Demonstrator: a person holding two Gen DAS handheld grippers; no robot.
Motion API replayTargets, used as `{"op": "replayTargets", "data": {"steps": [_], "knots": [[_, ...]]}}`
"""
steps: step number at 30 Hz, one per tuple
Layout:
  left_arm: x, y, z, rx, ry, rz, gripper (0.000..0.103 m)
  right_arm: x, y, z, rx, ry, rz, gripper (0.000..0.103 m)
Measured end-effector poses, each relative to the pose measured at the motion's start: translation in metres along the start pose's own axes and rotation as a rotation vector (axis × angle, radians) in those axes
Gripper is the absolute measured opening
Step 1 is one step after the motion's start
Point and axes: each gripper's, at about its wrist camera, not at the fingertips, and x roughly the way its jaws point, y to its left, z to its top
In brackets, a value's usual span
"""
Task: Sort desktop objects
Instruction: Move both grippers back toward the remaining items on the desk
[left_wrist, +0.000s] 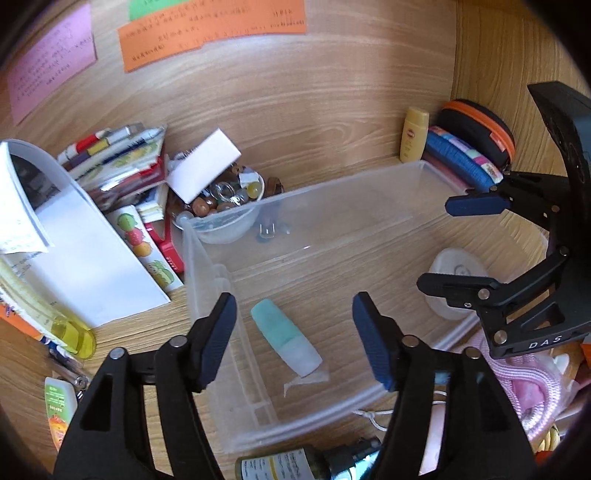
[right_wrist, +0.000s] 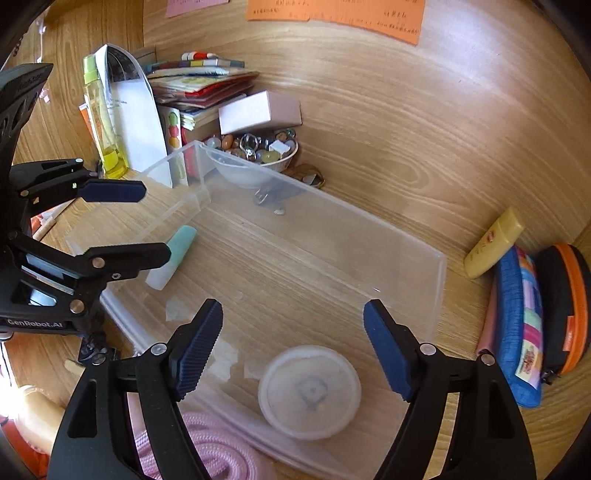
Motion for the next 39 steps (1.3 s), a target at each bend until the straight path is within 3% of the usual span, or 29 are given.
{"op": "replayTargets", "data": {"steps": [11, 26, 39], "knots": [[-0.051, 0.002, -0.011, -0.045, -0.094, 0.035, 0.088, -0.05, 0.003, -0.013, 0.027, -0.076, -0.053, 0.08], [-0.122, -0.003, -0.062, -0.099, -0.175, 0.053, 0.094, -0.13, 0.019, -0.069, 0.056, -0.211, -0.127, 0.086], [-0.139, -0.04, -0.12, -0.07, -0.149, -0.007, 0.096, -0.148, 0.037, -0.122, 0.112, -0.208, -0.133, 0.087]]}}
